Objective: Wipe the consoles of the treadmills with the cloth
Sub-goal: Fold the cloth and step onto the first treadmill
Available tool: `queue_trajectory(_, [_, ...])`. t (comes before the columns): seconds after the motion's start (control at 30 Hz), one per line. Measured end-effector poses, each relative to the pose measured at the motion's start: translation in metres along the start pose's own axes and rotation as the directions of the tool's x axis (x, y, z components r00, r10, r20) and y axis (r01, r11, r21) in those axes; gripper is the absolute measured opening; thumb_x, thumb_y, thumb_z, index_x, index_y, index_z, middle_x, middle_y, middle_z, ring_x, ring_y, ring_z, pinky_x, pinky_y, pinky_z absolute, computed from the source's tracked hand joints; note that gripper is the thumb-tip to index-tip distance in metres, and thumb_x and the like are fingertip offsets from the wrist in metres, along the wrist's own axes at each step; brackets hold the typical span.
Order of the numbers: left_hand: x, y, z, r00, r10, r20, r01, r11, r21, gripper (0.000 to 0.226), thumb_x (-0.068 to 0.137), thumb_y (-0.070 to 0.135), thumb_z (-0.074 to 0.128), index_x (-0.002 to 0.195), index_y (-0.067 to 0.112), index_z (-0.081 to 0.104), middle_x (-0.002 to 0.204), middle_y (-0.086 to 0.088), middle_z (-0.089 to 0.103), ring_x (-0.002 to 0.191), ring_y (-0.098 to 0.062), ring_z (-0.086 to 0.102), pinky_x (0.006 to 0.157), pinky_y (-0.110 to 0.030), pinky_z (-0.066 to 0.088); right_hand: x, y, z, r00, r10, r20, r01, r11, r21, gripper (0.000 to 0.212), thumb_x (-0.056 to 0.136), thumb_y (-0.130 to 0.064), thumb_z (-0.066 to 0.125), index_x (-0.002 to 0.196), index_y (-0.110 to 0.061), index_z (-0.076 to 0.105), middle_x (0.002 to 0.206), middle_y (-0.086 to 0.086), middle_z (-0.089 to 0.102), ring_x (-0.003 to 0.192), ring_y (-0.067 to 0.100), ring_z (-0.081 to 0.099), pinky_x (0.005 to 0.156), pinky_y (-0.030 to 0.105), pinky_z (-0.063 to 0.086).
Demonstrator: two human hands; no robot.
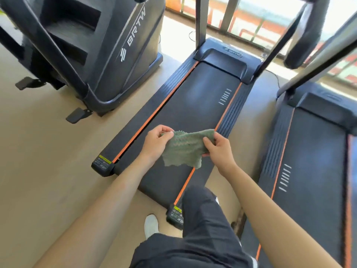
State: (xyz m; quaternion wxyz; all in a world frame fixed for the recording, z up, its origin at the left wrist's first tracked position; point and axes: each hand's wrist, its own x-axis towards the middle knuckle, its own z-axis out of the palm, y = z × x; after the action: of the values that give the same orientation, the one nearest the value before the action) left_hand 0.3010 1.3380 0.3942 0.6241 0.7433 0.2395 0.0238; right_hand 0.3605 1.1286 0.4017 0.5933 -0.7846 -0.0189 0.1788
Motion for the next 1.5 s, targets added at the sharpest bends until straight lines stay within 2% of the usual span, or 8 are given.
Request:
queue_trajectory(0.27, [0.155, 0.093, 0.007, 0.953, 0.199, 0.229, -0.206, 0.979, 0.006, 0.016, 0.096, 0.012, 0.066, 0.105, 0.025, 0.069, 0.103, -0.001, 0.074, 0.092, -0.012, 0.067, 0.084, -0.031, 0.054, 0.117, -0.055, -0.012, 0.970, -0.057, -0.238, 0.059, 0.998, 0.004, 0.012, 0.095, -0.016, 0.057, 0.099, -0.012, 0.068, 0.096, 0.020, 0.070, 0.090, 0.040, 0.068, 0.070, 0.056, 0.060])
queue_trajectory(0.4, [0.230, 0.139, 0.029, 0.914, 0.261, 0.309, -0.291, 0.955, 0.054, 0.016, 0.094, 0.015, 0.071, 0.104, 0.027, 0.076, 0.099, 0.009, 0.076, 0.095, -0.010, 0.070, 0.088, -0.031, 0.057, 0.177, -0.077, -0.032, 0.936, -0.092, -0.341, 0.097, 0.995, -0.003, 0.007, 0.089, -0.024, 0.062, 0.091, -0.021, 0.068, 0.089, 0.009, 0.072, 0.087, 0.037, 0.067, 0.076, 0.057, 0.057])
queue_trajectory(0.67, [0.325, 0.309, 0.083, 0.870, 0.229, 0.436, -0.271, 0.962, 0.035, 0.017, 0.094, 0.012, 0.070, 0.103, 0.026, 0.075, 0.084, 0.016, 0.072, 0.078, -0.002, 0.065, 0.074, -0.022, 0.052, 0.249, -0.202, -0.110, 0.883, -0.051, -0.466, 0.067, 0.998, 0.018, 0.011, 0.094, -0.009, 0.064, 0.090, -0.020, 0.066, 0.082, 0.001, 0.070, 0.079, 0.026, 0.064, 0.070, 0.036, 0.055])
queue_trajectory(0.8, [0.384, 0.395, 0.100, 0.834, 0.261, 0.485, -0.344, 0.935, 0.089, 0.022, 0.091, 0.019, 0.075, 0.105, 0.035, 0.075, 0.098, 0.011, 0.076, 0.092, -0.011, 0.070, 0.085, -0.034, 0.058, 0.293, -0.278, -0.156, 0.845, -0.060, -0.532, 0.096, 0.995, 0.040, 0.013, 0.094, -0.008, 0.064, 0.092, -0.020, 0.067, 0.086, -0.001, 0.071, 0.079, 0.019, 0.066, 0.071, 0.031, 0.055])
queue_trajectory(0.93, [0.452, 0.476, 0.135, 0.804, 0.325, 0.497, -0.438, 0.890, 0.126, 0.018, 0.090, 0.023, 0.075, 0.092, 0.041, 0.075, 0.088, 0.012, 0.075, 0.083, -0.011, 0.069, 0.083, -0.036, 0.059, 0.355, -0.339, -0.201, 0.792, -0.073, -0.606, 0.102, 0.995, 0.013, 0.008, 0.095, -0.015, 0.063, 0.091, -0.020, 0.067, 0.084, 0.001, 0.071, 0.080, 0.023, 0.065, 0.073, 0.037, 0.054])
queue_trajectory(1.1, [0.545, 0.554, 0.190, 0.742, 0.431, 0.514, -0.561, 0.819, 0.123, 0.010, 0.093, 0.019, 0.071, 0.097, 0.026, 0.076, 0.086, 0.012, 0.070, 0.079, -0.006, 0.062, 0.076, -0.025, 0.051, 0.454, -0.382, -0.255, 0.708, -0.073, -0.703, 0.082, 0.996, -0.021, 0.017, 0.094, -0.025, 0.062, 0.079, -0.016, 0.059, 0.080, 0.014, 0.063, 0.069, 0.013, 0.051, 0.069, 0.045, 0.050])
queue_trajectory(1.33, [0.691, 0.616, 0.257, 0.660, 0.501, 0.559, -0.655, 0.749, 0.102, 0.009, 0.091, 0.019, 0.072, 0.097, 0.022, 0.078, 0.088, 0.012, 0.073, 0.070, 0.005, 0.057, 0.070, -0.017, 0.045, 0.597, -0.413, -0.321, 0.627, -0.066, -0.776, 0.033, 0.998, -0.058, 0.036, 0.082, -0.050, 0.054, 0.088, -0.015, 0.060, 0.086, 0.013, 0.065, 0.083, 0.033, 0.063, 0.076, 0.057, 0.055])
queue_trajectory(1.5, [0.777, 0.651, 0.309, 0.621, 0.493, 0.609, -0.666, 0.742, 0.080, 0.009, 0.089, 0.016, 0.073, 0.094, 0.022, 0.077, 0.082, 0.014, 0.069, 0.072, 0.001, 0.057, 0.073, -0.021, 0.047, 0.681, -0.425, -0.366, 0.602, -0.035, -0.798, -0.015, 0.998, -0.055, 0.015, 0.084, -0.039, 0.059, 0.085, -0.024, 0.061, 0.083, 0.010, 0.065, 0.073, 0.022, 0.058, 0.069, 0.055, 0.058])
